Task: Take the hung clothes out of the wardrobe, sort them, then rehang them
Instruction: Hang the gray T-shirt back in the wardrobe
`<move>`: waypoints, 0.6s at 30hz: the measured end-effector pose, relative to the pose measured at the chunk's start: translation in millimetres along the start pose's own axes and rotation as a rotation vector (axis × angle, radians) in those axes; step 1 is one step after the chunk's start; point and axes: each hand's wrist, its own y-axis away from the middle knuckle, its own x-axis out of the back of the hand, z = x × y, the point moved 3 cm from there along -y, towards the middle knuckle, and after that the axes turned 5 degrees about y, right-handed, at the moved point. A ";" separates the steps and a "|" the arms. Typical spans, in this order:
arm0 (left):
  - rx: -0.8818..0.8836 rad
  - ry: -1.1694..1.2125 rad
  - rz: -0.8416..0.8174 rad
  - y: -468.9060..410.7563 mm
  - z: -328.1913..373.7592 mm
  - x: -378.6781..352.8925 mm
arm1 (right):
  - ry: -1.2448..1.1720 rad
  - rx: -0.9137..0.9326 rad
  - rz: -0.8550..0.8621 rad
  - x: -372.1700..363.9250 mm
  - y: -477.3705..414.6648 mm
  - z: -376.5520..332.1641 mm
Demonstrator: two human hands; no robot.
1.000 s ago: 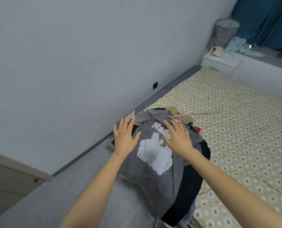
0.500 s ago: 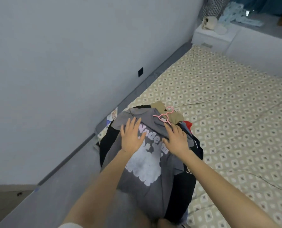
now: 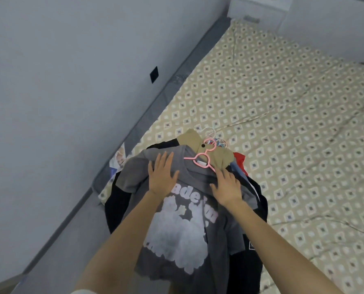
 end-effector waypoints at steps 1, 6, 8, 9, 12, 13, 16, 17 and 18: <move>-0.007 -0.007 -0.020 -9.1 -3.8 -5.4 | 0.008 -0.014 -0.011 -6.0 -6.5 1.4; -0.013 -0.047 -0.089 -41.3 -19.7 -32.7 | 0.020 -0.097 -0.035 -29.1 -30.2 6.8; -0.019 -0.056 -0.066 -48.2 -23.9 -40.7 | 0.041 -0.123 -0.025 -32.2 -36.5 6.1; -0.034 -0.064 -0.046 -50.5 -25.8 -44.4 | 0.059 -0.135 -0.020 -33.3 -39.2 6.0; -0.096 -0.120 0.071 -57.0 -32.0 -51.8 | 0.054 -0.169 0.025 -37.8 -44.7 7.6; -0.110 -0.152 0.083 -59.4 -32.9 -50.6 | 0.032 -0.170 0.051 -38.9 -45.7 8.7; -0.155 -0.221 0.116 -64.1 -34.1 -41.2 | -0.016 -0.139 0.095 -36.3 -45.2 12.0; -0.165 -0.223 0.117 -64.5 -33.6 -37.3 | -0.027 -0.129 0.099 -33.6 -44.2 13.2; -0.165 -0.212 0.106 -64.7 -33.0 -32.8 | -0.044 -0.119 0.109 -29.3 -42.6 13.9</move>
